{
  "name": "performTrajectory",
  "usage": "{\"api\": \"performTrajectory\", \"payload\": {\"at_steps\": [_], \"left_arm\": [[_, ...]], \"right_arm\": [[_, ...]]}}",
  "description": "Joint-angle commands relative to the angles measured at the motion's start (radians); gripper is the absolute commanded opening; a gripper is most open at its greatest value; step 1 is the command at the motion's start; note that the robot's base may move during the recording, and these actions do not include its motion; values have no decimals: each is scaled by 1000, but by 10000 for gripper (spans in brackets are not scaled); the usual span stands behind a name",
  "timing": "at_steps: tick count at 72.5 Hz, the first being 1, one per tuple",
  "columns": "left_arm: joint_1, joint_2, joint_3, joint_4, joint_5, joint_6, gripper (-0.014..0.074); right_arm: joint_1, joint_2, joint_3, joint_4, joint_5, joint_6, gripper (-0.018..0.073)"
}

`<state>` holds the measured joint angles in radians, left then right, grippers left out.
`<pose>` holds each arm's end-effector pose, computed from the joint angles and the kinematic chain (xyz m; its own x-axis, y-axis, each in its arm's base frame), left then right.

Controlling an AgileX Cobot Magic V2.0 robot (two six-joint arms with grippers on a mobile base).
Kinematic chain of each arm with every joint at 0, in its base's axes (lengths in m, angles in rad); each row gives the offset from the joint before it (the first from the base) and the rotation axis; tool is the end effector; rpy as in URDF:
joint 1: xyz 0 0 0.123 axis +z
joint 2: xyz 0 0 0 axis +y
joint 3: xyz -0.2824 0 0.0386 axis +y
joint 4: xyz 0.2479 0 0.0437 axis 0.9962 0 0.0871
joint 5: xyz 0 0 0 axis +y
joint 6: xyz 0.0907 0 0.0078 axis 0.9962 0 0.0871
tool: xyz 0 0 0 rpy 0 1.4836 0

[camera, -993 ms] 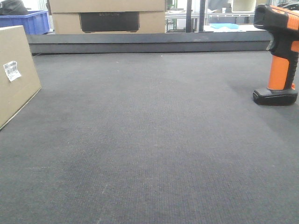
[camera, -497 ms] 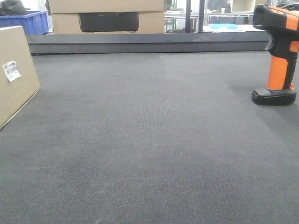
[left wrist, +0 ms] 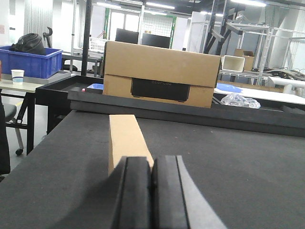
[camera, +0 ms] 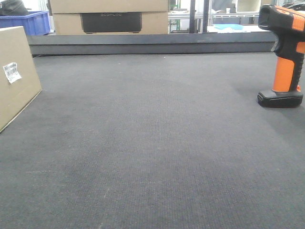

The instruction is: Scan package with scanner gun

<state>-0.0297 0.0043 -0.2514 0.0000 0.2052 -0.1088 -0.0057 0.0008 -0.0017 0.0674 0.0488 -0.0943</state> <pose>0.0377 -0.0011 0.2774 0.1247 -0.1123 -0.9858 0.0435 0.9932 -0.1077 0.0565 0.0000 0.2092 0.0393 -0.0272 -0.9989 0.0035 0.9996 -0.0271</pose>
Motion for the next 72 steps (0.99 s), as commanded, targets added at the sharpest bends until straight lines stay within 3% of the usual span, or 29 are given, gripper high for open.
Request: {"api": "performTrajectory", "payload": {"at_steps": [1, 72], "left_arm": [[1, -4, 0, 0, -13, -6, -111], [1, -4, 0, 0, -13, -6, -111]], "right_arm": [[4, -1, 2, -16, -4, 14, -162], [4, -1, 2, -7, -2, 14, -162]]}}
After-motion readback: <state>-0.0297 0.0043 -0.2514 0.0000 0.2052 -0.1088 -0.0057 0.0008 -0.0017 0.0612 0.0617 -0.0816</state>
